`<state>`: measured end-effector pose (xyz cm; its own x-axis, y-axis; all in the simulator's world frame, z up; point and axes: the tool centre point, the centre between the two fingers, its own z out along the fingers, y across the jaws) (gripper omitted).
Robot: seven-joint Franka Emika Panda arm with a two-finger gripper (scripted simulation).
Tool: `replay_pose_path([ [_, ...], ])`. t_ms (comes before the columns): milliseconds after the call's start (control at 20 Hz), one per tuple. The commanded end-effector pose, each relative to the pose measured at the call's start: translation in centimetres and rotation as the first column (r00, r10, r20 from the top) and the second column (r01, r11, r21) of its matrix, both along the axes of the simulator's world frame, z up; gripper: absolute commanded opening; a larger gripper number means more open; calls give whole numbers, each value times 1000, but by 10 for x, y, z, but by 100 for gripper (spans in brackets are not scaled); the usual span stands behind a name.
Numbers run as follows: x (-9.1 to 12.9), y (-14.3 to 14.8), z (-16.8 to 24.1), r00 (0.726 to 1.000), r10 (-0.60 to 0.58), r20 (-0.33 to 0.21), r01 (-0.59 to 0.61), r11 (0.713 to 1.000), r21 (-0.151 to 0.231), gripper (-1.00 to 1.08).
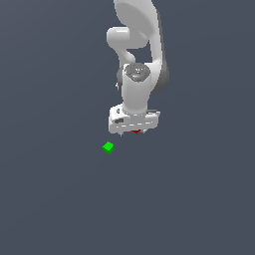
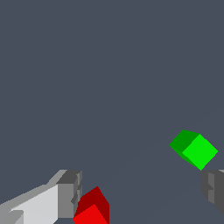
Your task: Stack the red cube on top of the green cube.
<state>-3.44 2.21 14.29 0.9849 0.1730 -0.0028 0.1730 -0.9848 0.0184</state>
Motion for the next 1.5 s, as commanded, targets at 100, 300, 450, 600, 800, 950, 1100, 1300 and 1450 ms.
replay_pose_path([
  [100, -25, 13, -15, 993, 122, -1, -122, 993, 4, 100],
  [300, -54, 23, -31, 968, 251, -1, -251, 968, 8, 100],
  [450, -74, 28, -43, 941, 338, -1, -338, 941, 11, 100],
  [600, -91, 30, -52, 913, 408, -1, -408, 913, 14, 100],
  [800, -109, 31, -62, 878, 478, -1, -478, 878, 16, 100],
  [950, -118, 31, -67, 857, 515, 0, -514, 857, 18, 100],
  [1100, -125, 30, -71, 843, 538, 0, -538, 843, 19, 100],
  [1300, -128, 29, -73, 835, 550, 0, -550, 835, 19, 100],
  [1450, -127, 29, -73, 837, 548, -1, -548, 837, 19, 100],
])
